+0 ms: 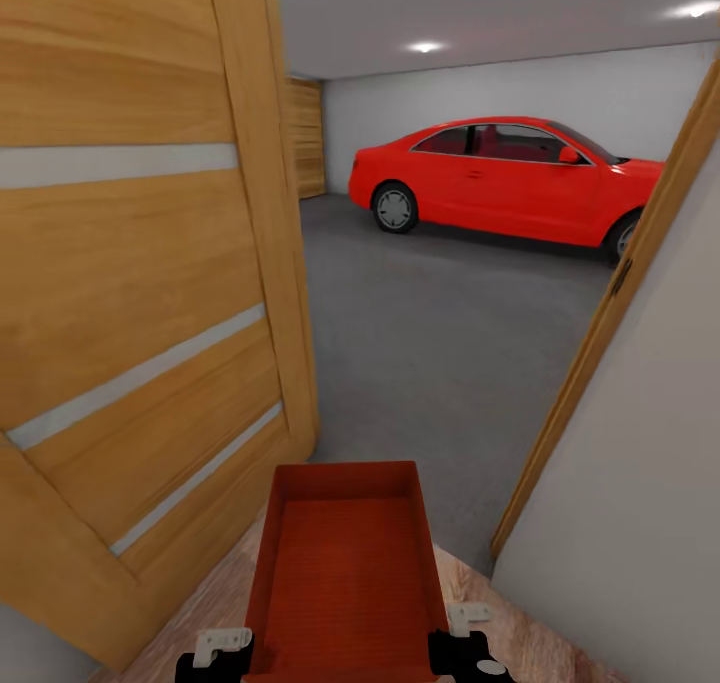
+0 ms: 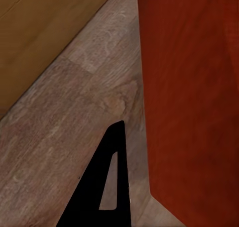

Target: Move the two storage containers from the living room to the garage. In the garage, place one container on the floor and stack the other container on top of it (either order is fine).

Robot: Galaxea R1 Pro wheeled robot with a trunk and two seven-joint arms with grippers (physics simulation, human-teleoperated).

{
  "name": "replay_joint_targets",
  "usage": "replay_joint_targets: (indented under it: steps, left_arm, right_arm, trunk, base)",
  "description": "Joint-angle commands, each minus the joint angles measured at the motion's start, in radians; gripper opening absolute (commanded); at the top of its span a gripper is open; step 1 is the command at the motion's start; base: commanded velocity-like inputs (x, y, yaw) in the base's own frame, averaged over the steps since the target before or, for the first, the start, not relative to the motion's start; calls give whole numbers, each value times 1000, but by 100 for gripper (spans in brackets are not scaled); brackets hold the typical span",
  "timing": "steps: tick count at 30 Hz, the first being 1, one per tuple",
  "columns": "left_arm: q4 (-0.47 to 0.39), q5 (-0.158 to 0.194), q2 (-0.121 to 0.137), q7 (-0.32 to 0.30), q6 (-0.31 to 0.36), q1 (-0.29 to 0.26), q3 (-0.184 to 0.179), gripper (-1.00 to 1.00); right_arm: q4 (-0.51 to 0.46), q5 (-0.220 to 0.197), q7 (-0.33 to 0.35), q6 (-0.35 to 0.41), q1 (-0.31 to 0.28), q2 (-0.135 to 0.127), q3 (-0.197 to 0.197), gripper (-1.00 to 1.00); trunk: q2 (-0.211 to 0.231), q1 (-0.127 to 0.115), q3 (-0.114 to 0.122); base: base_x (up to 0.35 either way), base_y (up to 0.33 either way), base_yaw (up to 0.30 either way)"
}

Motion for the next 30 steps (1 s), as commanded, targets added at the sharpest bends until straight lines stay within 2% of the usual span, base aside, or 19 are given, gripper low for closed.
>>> replay_joint_targets:
  steps: [1,6,18,30]
  left_arm:
    - [1,3,0,1,-3,-1,8,-100]
    - [1,3,0,1,-3,-1,8,-100]
    - [1,4,0,1,-3,-1,8,-100]
    - [1,3,0,1,-3,-1,9,-100]
  right_arm:
    - [0,2,-7,-3,-1,0,-2,-100]
    - [0,2,-7,-3,-1,0,-1,-100]
    - [0,2,-7,-3,-1,0,-1,-100]
    - [0,2,-7,-3,-1,0,-1,-100]
  trunk:
    - [0,0,-1]
    - [0,0,-1]
    - [0,0,-1]
    - [0,0,-1]
  base:
    - [26,276,-1]
    - [17,114,-30]
    - [1,4,-212]
    - [84,49,-24]
